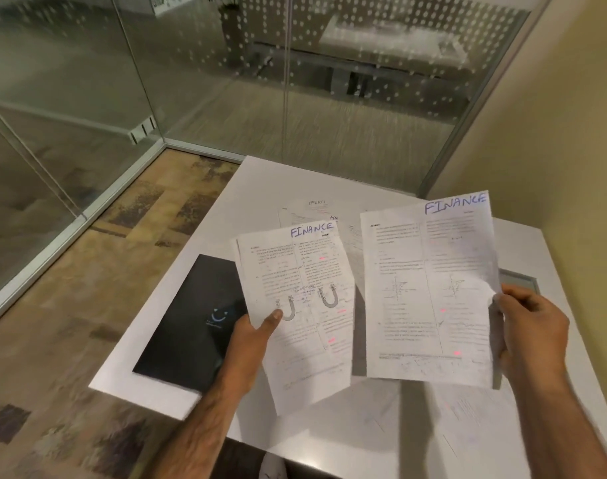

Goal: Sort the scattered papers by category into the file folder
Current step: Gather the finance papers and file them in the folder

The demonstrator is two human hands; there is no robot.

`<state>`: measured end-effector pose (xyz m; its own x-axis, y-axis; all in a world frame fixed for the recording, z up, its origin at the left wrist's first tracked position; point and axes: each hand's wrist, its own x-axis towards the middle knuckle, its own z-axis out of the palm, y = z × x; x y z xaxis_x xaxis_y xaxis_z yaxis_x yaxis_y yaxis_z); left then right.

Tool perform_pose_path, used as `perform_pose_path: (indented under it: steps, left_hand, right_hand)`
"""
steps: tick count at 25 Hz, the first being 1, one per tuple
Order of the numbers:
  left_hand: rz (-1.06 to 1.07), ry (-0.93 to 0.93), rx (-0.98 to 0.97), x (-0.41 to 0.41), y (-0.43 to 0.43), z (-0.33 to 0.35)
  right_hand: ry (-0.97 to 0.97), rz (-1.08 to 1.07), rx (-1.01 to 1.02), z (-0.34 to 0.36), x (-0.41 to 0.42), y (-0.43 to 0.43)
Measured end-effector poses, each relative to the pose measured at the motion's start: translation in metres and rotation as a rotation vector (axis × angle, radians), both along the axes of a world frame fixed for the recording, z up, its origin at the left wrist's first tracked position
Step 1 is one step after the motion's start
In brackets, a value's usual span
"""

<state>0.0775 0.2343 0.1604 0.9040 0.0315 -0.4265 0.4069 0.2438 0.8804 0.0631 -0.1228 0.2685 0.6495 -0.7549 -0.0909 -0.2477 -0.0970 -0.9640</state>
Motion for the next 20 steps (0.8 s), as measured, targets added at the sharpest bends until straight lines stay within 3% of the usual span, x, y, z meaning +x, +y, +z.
perform_pose_path:
  steps: [7,13,15,18,20]
  left_hand:
    - [-0.107,-0.041,-0.054,0.000,-0.024,0.012]
    - [-0.227,-0.116,0.048,0.000,-0.046,0.023]
    - [-0.255,-0.107,0.065,0.002,-0.045,0.020]
    - [-0.263,-0.091,0.088,0.005,-0.047,0.021]
    - [-0.270,-0.090,0.135,0.008,-0.048,0.024]
  right_hand:
    - [0.027,0.122,0.122,-0.023,-0.001,0.030]
    - [0.094,0.254,0.116,-0.049,0.000,0.066]
    - [0.196,0.325,0.220,-0.056,0.001,0.064]
    - [0.242,0.541,0.554,-0.054,0.002,0.059]
    - [0.263,0.655,0.533,-0.056,0.004,0.055]
